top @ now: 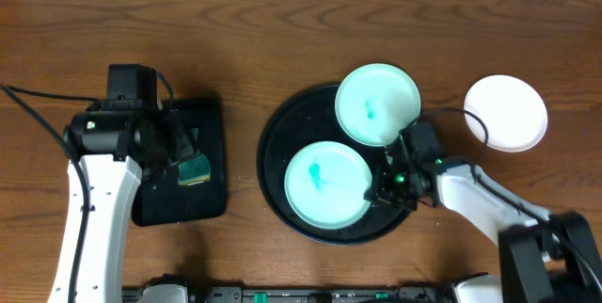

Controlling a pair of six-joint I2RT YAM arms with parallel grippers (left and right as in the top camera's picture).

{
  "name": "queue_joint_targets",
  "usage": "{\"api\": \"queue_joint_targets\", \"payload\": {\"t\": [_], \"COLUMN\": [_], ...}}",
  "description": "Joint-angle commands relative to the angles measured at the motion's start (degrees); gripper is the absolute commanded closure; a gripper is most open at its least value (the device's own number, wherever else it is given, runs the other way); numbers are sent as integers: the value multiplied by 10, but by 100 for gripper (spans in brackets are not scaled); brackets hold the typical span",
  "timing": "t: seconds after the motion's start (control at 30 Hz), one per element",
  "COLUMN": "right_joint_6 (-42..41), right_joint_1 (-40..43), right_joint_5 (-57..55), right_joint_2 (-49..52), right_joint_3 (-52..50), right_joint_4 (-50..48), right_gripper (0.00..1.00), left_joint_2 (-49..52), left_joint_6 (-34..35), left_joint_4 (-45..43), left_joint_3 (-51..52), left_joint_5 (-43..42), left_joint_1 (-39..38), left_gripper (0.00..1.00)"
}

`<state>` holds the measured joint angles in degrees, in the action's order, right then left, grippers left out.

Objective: Clean dirty plates on tray and stack at the side

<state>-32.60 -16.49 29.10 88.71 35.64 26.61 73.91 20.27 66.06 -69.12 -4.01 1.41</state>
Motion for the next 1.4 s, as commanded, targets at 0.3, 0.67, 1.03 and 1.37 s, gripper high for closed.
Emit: {"api": "queue_joint_targets", "payload": {"t": [0.3, 0.67, 1.03, 1.37], "right_joint_6": [27, 40, 40, 40], "right_joint_1": [-4, -4, -4, -4], "right_joint_5": [-1, 21, 25, 25], "right_joint_2": [68, 68, 68, 68], "right_joint_3": [19, 19, 19, 19], "right_joint_4": [-10, 5, 12, 13], "right_gripper": [99, 99, 99, 99], "left_joint_2": [157, 295, 370, 257], "left_joint_6": [-3, 0, -1, 1], "left_joint_4": [-53, -134, -172, -155], "left_joint_3": [19, 19, 19, 19], "left_joint_5": [47, 40, 40, 41], "left_joint_1": [4, 4, 4, -1], "left_gripper": [46, 50, 90, 93]}}
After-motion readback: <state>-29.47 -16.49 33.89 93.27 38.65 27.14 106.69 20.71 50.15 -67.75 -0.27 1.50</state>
